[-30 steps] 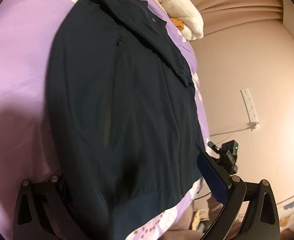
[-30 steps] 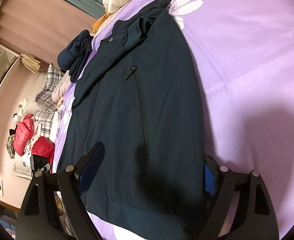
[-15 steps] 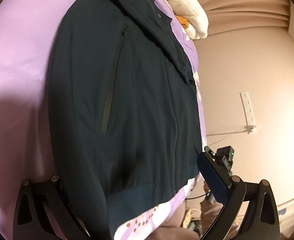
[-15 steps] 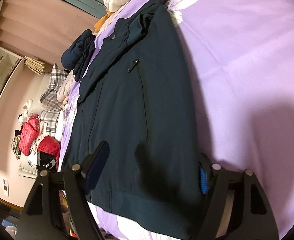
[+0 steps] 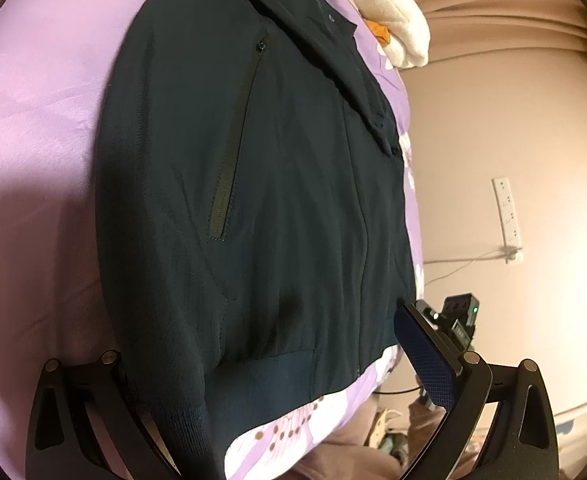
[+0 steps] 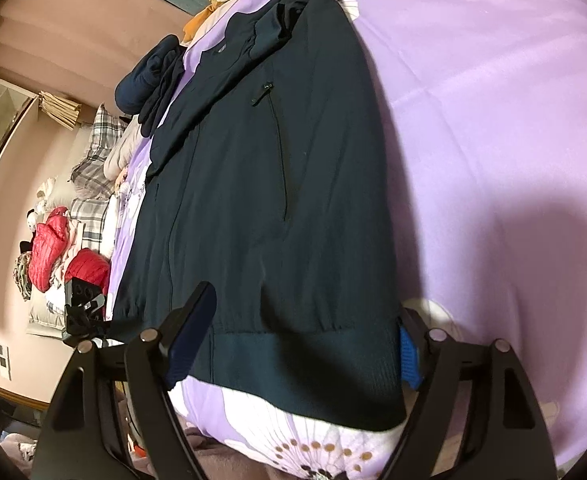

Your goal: Fold large clothes

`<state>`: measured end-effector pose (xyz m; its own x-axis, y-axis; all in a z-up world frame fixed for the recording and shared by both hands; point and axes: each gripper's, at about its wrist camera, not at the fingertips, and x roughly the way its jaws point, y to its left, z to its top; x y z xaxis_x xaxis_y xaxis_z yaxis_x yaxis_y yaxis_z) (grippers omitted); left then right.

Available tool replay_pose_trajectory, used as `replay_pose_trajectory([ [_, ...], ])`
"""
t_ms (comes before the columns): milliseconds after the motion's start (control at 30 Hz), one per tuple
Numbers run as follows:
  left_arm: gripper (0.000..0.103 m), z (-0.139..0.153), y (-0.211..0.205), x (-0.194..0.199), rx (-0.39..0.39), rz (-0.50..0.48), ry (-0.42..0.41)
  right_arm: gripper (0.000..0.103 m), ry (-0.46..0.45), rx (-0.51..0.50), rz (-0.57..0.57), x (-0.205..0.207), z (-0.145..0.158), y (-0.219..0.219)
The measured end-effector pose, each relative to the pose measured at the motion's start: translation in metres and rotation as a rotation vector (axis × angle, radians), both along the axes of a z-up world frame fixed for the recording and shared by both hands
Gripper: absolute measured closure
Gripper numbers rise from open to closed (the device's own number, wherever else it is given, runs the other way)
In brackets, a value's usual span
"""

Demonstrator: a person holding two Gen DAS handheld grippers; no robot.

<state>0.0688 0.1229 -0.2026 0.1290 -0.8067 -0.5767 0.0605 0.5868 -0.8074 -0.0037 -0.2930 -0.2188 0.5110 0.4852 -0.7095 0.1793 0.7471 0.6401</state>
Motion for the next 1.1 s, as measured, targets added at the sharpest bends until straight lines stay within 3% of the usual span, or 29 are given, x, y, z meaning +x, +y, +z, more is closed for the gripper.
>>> replay_pose_trajectory([
  [267, 0.001, 0.000, -0.001, 0.000, 0.015, 0.026, 0.004, 0.026, -0.020, -0.048, 0.016, 0.015, 0.002, 0.011],
  [533, 0.002, 0.004, -0.003, -0.005, 0.045, 0.061, -0.023, 0.047, -0.020, -0.035, -0.015, 0.016, -0.001, 0.007],
  [733, 0.020, 0.009, -0.004, -0.009, 0.126, 0.077, -0.046, 0.056, -0.022, -0.012, -0.035, 0.010, -0.003, 0.001],
  [867, 0.030, 0.011, -0.007, -0.012, 0.188, 0.088, -0.060, 0.057, -0.022, -0.012, -0.034, 0.010, -0.003, 0.000],
  [1100, 0.032, 0.017, -0.020, -0.016, 0.292, 0.082, -0.107, 0.057, -0.015, -0.030, -0.031, 0.012, -0.001, 0.001],
])
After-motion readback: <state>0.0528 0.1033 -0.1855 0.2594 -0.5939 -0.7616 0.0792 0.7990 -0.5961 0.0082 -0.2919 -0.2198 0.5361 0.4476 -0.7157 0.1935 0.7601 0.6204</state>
